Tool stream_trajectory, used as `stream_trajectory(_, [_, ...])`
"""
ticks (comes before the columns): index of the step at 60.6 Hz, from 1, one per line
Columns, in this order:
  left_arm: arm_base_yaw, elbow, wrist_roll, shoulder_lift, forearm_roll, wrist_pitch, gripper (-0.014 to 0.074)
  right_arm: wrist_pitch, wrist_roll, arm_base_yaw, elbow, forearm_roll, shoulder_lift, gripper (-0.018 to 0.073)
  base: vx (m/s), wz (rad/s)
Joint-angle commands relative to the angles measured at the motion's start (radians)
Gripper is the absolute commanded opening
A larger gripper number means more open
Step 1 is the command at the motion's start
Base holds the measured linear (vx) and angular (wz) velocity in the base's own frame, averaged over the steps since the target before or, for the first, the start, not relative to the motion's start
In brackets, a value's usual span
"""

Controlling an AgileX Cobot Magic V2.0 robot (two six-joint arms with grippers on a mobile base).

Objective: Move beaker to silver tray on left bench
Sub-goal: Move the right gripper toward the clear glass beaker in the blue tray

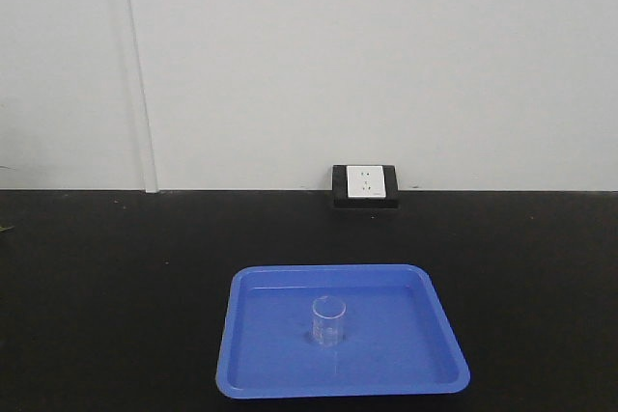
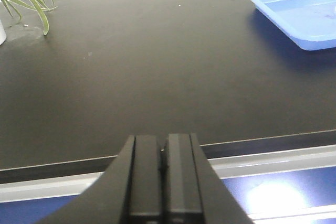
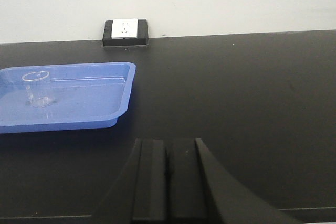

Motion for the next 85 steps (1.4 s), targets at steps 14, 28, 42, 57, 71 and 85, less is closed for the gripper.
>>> stream_trajectory(14, [-0.004, 0.020, -0.002, -0.007, -0.003, -0.075, 0.0001, -0.079, -0.001, -0.001, 0.005, -0.011, -0.012, -0.0011, 0.00, 0.00])
stream_trajectory(28, [-0.004, 0.020, -0.002, -0.007, -0.003, -0.075, 0.0001, -0.084, -0.058, -0.001, 0.005, -0.098, -0.012, -0.0011, 0.00, 0.00])
stream_trajectory(42, [-0.004, 0.020, -0.002, -0.007, -0.003, -0.075, 0.0001, -0.084, -0.065, -0.001, 0.005, -0.145, -0.012, -0.0011, 0.00, 0.00])
stream_trajectory(57, [-0.004, 0.020, -0.002, -0.007, -0.003, -0.075, 0.0001, -0.086, -0.064, -0.001, 0.005, -0.144, -0.012, -0.0011, 0.00, 0.00])
stream_trajectory(71, [-0.004, 0.020, -0.002, -0.007, -0.003, -0.075, 0.0001, -0.125, -0.054, -0.001, 0.005, -0.142, -0.012, -0.0011, 0.00, 0.00])
stream_trajectory(85, [-0.004, 0.020, -0.002, -0.007, -0.003, -0.075, 0.0001, -0.466, -0.052, -0.001, -0.007, -0.137, -0.005, -0.0011, 0.00, 0.00])
